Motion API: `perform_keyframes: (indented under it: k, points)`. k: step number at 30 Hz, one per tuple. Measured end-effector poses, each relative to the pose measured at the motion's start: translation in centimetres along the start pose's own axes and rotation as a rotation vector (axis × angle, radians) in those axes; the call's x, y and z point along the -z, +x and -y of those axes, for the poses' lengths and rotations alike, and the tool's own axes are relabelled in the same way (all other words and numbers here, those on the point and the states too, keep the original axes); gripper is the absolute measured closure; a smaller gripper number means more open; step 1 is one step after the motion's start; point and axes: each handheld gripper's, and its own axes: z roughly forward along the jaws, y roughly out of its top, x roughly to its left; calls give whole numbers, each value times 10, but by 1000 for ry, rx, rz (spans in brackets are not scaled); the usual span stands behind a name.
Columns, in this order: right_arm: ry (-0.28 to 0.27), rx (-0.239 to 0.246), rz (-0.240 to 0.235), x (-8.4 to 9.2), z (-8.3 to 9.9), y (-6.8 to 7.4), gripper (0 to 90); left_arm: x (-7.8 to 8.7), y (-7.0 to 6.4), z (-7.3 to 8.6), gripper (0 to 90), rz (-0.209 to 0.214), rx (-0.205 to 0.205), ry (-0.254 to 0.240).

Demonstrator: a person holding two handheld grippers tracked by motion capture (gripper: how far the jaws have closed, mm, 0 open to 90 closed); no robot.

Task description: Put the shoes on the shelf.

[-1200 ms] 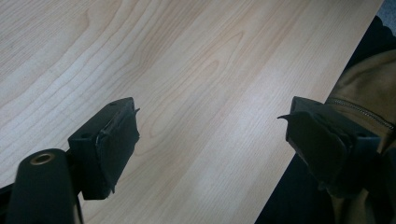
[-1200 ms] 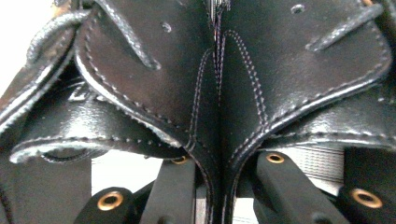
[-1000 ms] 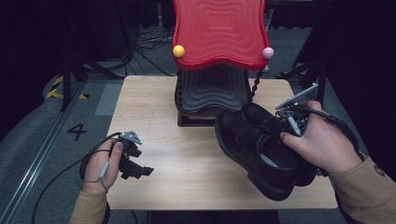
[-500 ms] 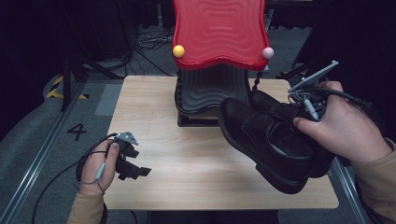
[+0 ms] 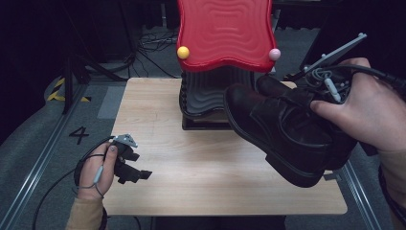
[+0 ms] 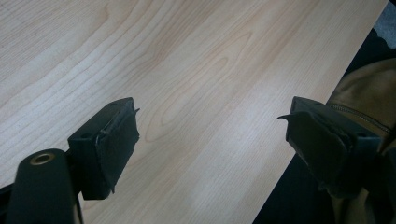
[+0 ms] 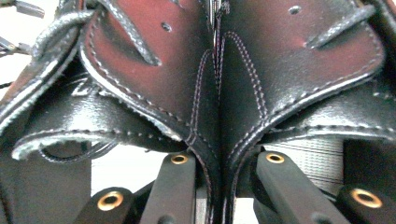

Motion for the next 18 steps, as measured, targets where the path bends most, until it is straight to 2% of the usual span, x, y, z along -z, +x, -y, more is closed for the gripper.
perform_keyframes:
  k: [10, 18]
  points:
    - [-33, 3, -7, 26, -20, 9, 822, -1, 6, -1, 174, 2, -2, 1]
    - [-90, -14, 23, 48, -46, 18, 823, 0, 7, -2, 173, 7, -1, -13]
